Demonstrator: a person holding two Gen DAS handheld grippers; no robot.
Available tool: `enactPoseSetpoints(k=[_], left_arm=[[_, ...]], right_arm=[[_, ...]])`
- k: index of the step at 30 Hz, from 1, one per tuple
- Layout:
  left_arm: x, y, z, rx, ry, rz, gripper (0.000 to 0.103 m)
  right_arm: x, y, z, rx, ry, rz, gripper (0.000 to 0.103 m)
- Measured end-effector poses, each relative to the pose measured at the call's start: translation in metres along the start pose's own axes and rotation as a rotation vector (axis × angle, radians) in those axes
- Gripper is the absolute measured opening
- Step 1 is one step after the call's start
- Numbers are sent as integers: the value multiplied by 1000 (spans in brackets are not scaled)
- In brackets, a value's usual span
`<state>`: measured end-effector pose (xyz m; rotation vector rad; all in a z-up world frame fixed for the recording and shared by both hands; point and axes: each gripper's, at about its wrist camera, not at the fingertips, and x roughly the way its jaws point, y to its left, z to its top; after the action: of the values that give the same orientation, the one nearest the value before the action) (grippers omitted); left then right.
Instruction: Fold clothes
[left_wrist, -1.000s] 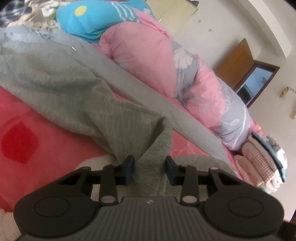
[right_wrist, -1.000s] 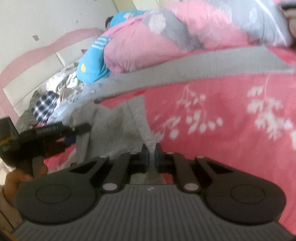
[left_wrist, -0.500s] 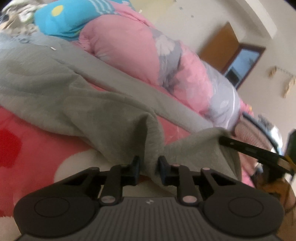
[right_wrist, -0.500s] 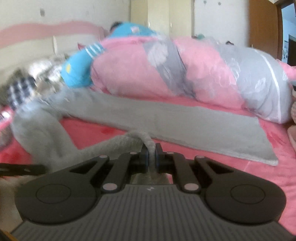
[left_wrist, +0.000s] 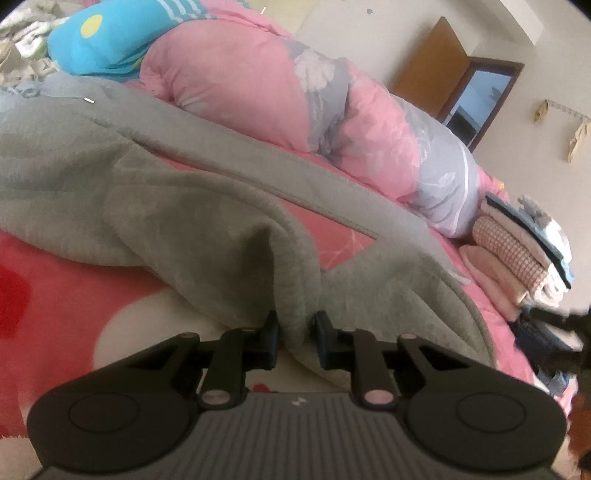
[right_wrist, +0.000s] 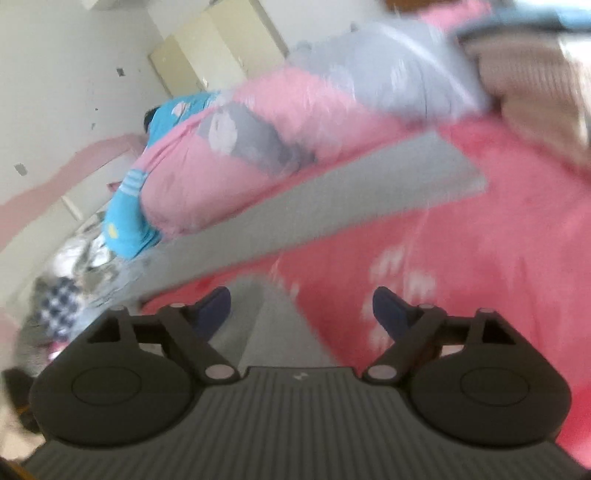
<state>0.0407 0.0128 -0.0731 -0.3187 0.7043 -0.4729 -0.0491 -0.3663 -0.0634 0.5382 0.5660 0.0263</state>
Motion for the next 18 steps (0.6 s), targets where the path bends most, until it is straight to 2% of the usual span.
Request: enactPoseSetpoints(k=[2, 4, 7, 9, 10, 11, 12, 14, 18], left_arm=[[0, -2, -2, 16, 1, 8, 16], [-1, -4, -3, 29, 3, 18, 14], [-1, -5, -4, 36, 6, 29, 13], [-2, -6, -5, 35, 10, 33, 12], [-1, -7, -5, 34, 15, 31, 11], [-1, -8, -6, 32, 22, 21, 10], [-2, -8, -7, 31, 31, 7, 9], [-3, -10, -8, 34, 49, -16, 8], [-6, -14, -10, 38, 69, -39, 8]], right_arm=[[-2, -7, -17, 44, 60, 21, 89], [10, -8, -33, 74, 109, -2, 88], [18, 4, -49, 40, 81, -6, 87], [22, 11, -56, 6, 62, -17, 65], [25, 13, -58, -13, 66, -21, 43], [28, 11, -57, -16, 71, -14, 28], [29, 9, -55, -11, 66, 5, 21], [23, 5, -43, -14, 18, 23, 14], [-3, -1, -4, -45, -126, 32, 12]])
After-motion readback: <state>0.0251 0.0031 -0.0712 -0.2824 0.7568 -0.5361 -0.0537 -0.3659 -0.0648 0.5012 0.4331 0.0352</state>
